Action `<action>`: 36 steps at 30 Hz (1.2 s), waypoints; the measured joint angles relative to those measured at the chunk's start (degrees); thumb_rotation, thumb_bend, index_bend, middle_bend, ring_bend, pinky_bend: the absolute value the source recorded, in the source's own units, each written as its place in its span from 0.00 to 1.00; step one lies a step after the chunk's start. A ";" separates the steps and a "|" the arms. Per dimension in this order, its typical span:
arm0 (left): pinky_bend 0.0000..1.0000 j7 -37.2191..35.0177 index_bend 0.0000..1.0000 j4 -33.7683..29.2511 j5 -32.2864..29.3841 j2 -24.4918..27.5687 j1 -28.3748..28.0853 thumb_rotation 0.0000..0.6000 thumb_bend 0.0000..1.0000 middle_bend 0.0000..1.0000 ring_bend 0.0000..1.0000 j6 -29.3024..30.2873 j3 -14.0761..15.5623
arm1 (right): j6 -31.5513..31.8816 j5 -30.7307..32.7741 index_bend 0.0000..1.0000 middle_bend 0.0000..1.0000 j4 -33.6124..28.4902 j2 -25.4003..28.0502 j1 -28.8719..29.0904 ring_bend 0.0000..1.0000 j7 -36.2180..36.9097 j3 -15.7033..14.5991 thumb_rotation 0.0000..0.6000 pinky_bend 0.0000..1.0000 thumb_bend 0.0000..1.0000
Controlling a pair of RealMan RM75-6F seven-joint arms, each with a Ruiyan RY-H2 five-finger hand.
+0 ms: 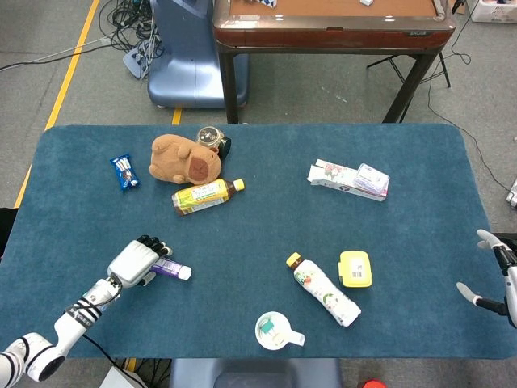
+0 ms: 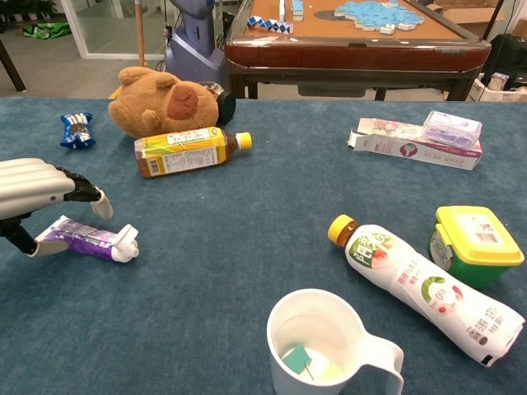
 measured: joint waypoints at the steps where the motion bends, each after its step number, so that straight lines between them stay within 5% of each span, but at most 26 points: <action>1: 0.21 0.19 0.28 -0.10 -0.07 0.00 0.06 1.00 0.30 0.28 0.20 -0.06 0.04 | 0.01 0.00 0.18 0.31 -0.01 0.02 -0.03 0.19 0.03 0.00 1.00 0.16 0.09; 24: 0.21 -0.40 0.32 2.93 -0.31 -2.76 0.62 1.00 0.30 0.28 0.21 0.29 0.00 | 0.33 0.06 0.18 0.31 0.05 0.09 -0.67 0.19 0.51 -0.14 1.00 0.16 0.09; 32: 0.22 -1.90 0.36 5.02 -0.38 -3.76 0.84 1.00 0.30 0.36 0.23 0.51 0.02 | 0.10 0.14 0.18 0.31 -0.01 0.08 -0.65 0.19 0.50 -0.13 1.00 0.16 0.09; 36: 0.29 -4.40 0.43 5.98 -0.06 -4.25 0.89 1.00 0.36 0.46 0.32 0.97 0.03 | 0.14 0.09 0.18 0.31 -0.11 0.10 -0.67 0.20 0.30 -0.12 1.00 0.16 0.09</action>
